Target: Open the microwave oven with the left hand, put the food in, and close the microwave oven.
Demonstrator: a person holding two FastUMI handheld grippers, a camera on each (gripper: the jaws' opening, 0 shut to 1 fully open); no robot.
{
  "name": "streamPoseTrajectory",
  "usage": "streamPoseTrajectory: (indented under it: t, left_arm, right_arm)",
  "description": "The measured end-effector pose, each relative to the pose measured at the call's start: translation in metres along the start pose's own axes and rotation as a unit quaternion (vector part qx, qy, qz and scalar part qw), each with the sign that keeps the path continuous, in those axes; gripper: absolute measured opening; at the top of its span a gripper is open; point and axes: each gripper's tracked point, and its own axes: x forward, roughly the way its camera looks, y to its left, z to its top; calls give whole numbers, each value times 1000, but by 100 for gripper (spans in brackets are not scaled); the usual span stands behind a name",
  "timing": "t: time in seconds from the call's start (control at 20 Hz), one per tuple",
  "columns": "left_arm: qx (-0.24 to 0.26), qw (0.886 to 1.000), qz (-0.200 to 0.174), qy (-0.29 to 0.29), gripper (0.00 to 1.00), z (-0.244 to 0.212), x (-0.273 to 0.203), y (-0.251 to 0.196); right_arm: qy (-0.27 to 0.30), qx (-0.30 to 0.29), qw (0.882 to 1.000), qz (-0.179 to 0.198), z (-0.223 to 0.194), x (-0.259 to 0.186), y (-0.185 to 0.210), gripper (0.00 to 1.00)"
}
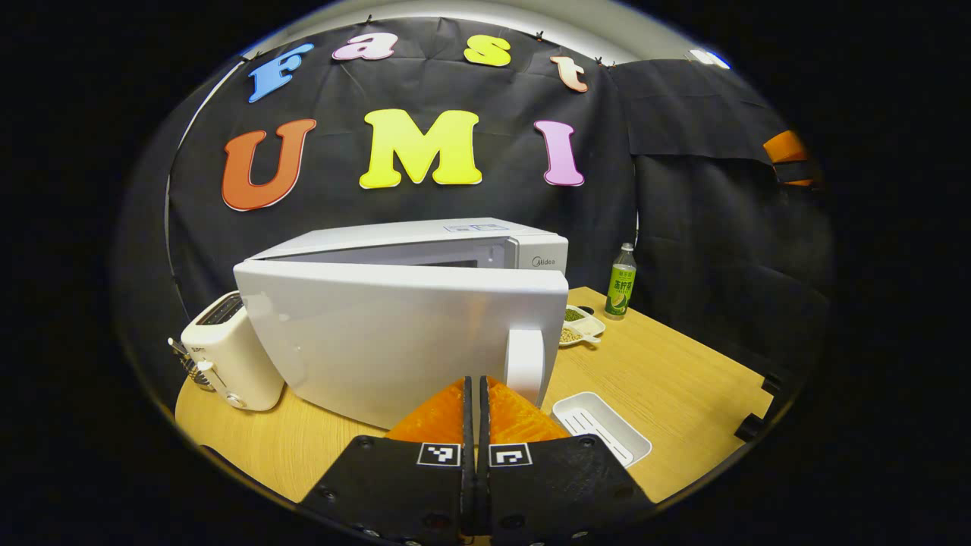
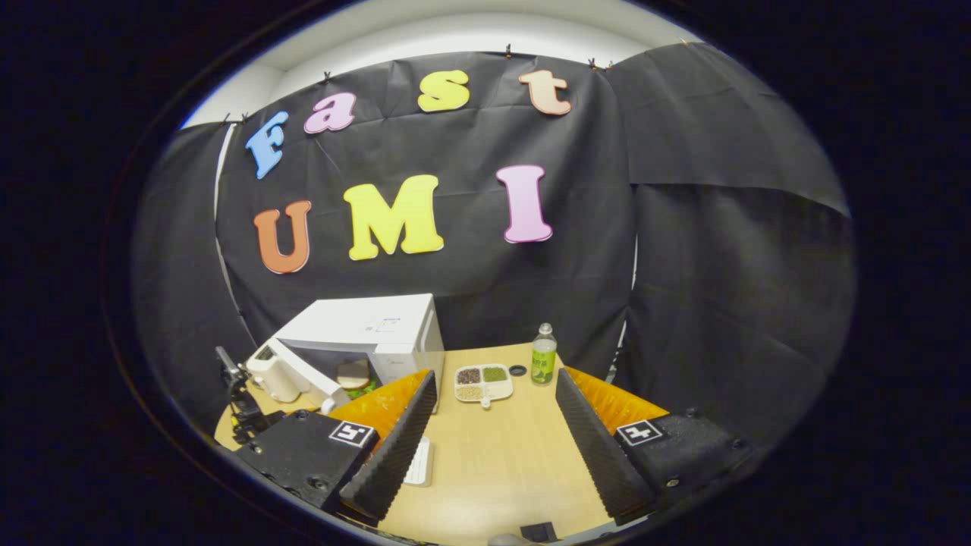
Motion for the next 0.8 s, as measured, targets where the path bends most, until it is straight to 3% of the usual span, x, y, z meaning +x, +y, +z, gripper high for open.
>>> streamPoseTrajectory:
  t: [0.15, 0.2, 0.25, 0.3, 0.35, 0.4, 0.45, 0.5, 0.65, 0.7, 0.75, 0.8]
  left_arm:
    - [-6, 1000, 12, 2, 0, 5, 25, 1]
    - [-11, 1000, 14, 5, 0, 7, 34, 1]
    - [-10, 1000, 19, 5, 0, 9, 42, 3]
    - [-11, 1000, 26, 4, 0, 12, 51, 9]
    - [-20, 999, 25, 5, 0, 13, 57, 9]
    - [-25, 999, 28, 2, 0, 16, 64, 10]
    - [-23, 999, 33, 4, 0, 16, 69, 14]
    - [-22, 999, 35, 2, 0, 18, 75, 15]
    - [-30, 999, 42, 3, 0, 21, 90, 15]
    - [-30, 999, 44, 5, 0, 23, 96, 15]
    - [-28, 998, 48, 7, 0, 23, 100, 16]
    - [-28, 998, 52, 7, 0, 25, 105, 17]
  right_arm:
    - [0, -8, 1000, -4, 7, 10, -7, 92]
    - [1, -11, 1000, -3, 9, 14, -9, 100]
    - [2, -15, 1000, -2, 10, 17, -10, 92]
    - [8, -18, 1000, -4, 9, 22, -13, 92]
    - [14, -17, 1000, -5, 7, 28, -17, 100]
    - [16, -13, 1000, -2, 7, 30, -17, 92]
    - [17, -13, 1000, -3, 8, 33, -20, 92]
    - [19, -16, 1000, -6, 8, 36, -23, 100]
    - [24, -19, 1000, -9, 6, 44, -29, 100]
    - [27, -20, 999, -10, 4, 47, -32, 92]
    - [29, -21, 999, -13, 4, 50, -34, 92]
    - [29, -20, 999, -12, 5, 52, -34, 100]
